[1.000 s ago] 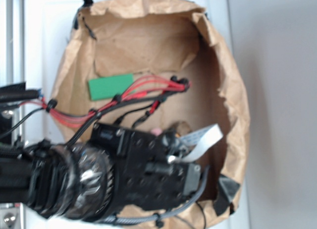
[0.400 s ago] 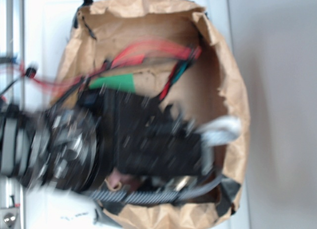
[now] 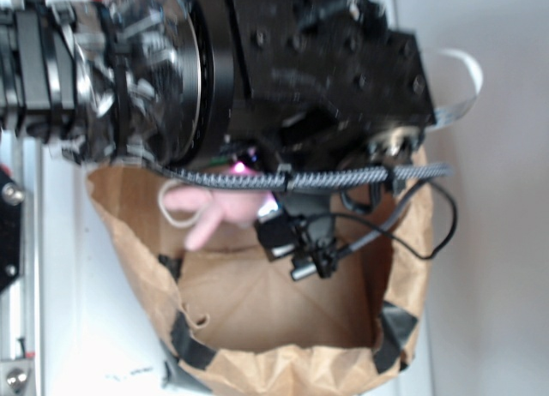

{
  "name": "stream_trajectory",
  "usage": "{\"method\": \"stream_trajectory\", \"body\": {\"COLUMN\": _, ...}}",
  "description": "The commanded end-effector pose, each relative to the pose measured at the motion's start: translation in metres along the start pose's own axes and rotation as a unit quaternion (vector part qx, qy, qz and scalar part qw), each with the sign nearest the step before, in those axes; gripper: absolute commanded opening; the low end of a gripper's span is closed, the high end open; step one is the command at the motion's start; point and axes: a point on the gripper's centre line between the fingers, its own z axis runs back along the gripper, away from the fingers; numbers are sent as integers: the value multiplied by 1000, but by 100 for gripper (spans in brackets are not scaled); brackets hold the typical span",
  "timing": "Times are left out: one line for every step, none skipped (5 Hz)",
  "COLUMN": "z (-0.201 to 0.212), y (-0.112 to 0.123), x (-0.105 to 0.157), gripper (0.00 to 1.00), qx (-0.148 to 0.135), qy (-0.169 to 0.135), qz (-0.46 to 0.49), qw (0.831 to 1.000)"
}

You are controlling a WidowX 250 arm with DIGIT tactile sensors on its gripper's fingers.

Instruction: Grab the pink bunny.

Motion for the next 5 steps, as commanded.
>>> {"method": "stream_trajectory", "body": {"z": 69, "y": -3, "x": -11, "gripper": 0, "qx": -17, "qy": -119, "qz": -43, "qw": 992}}
{"method": "stream_trajectory", "body": {"z": 82, "y": -17, "x": -7, "gripper": 0, "qx": -44, "qy": -148, "qz": -48, "qw": 987}}
{"method": "stream_trajectory", "body": {"z": 87, "y": -20, "x": -9, "gripper": 0, "qx": -48, "qy": -151, "qz": -59, "qw": 986}}
{"method": "stream_trajectory", "body": {"z": 87, "y": -19, "x": -13, "gripper": 0, "qx": -48, "qy": -148, "qz": -65, "qw": 986}}
{"method": "stream_trajectory", "body": {"z": 85, "y": -21, "x": -16, "gripper": 0, "qx": -34, "qy": -149, "qz": -63, "qw": 986}}
